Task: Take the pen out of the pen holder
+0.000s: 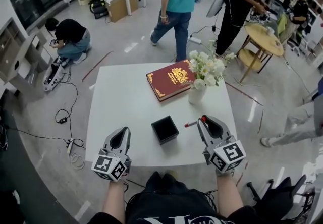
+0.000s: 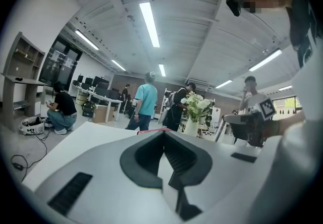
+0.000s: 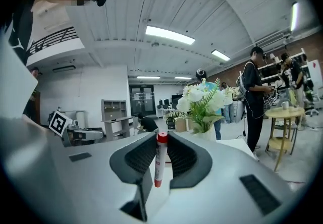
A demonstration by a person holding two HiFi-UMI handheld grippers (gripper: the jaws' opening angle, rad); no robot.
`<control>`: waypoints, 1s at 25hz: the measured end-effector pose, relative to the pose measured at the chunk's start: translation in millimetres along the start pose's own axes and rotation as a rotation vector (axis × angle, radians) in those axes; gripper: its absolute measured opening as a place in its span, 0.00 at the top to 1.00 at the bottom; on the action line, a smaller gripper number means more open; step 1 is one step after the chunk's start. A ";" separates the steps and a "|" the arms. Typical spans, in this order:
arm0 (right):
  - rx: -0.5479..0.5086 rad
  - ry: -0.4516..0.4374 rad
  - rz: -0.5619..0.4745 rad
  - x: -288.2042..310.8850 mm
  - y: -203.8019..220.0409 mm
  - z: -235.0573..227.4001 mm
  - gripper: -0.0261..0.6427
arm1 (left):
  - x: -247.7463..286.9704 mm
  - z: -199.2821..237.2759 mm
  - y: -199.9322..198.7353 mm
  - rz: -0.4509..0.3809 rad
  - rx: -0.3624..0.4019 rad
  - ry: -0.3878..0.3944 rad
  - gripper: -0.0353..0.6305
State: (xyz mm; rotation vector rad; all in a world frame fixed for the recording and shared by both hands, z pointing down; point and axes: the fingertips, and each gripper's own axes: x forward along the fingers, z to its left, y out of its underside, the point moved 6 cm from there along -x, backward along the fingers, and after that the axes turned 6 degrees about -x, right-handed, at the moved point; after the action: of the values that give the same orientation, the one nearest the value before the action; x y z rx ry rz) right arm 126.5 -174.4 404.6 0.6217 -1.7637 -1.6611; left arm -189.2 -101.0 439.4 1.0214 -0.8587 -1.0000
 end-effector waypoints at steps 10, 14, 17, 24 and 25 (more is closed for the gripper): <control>0.015 0.006 0.049 -2.5 20.4 1.1 0.84 | -8.5 2.9 5.6 0.006 -0.010 -0.023 0.94; 0.022 0.006 0.061 -2.4 26.6 0.6 0.84 | -8.2 3.3 8.6 0.012 -0.015 -0.027 0.94; 0.023 0.007 0.070 -3.0 30.8 0.7 0.84 | -8.4 3.3 11.3 0.020 -0.017 -0.027 0.94; 0.030 0.012 0.082 -4.4 37.1 1.4 0.84 | -9.2 4.6 12.2 0.024 -0.020 -0.030 0.94; 0.031 0.013 0.083 -4.6 37.2 1.7 0.84 | -9.1 4.5 12.2 0.025 -0.021 -0.029 0.94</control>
State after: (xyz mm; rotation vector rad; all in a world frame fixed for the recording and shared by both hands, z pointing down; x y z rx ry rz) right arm 131.4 -166.4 441.0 0.5635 -1.7850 -1.5730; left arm -193.1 -91.2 451.3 0.9782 -0.8815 -1.0029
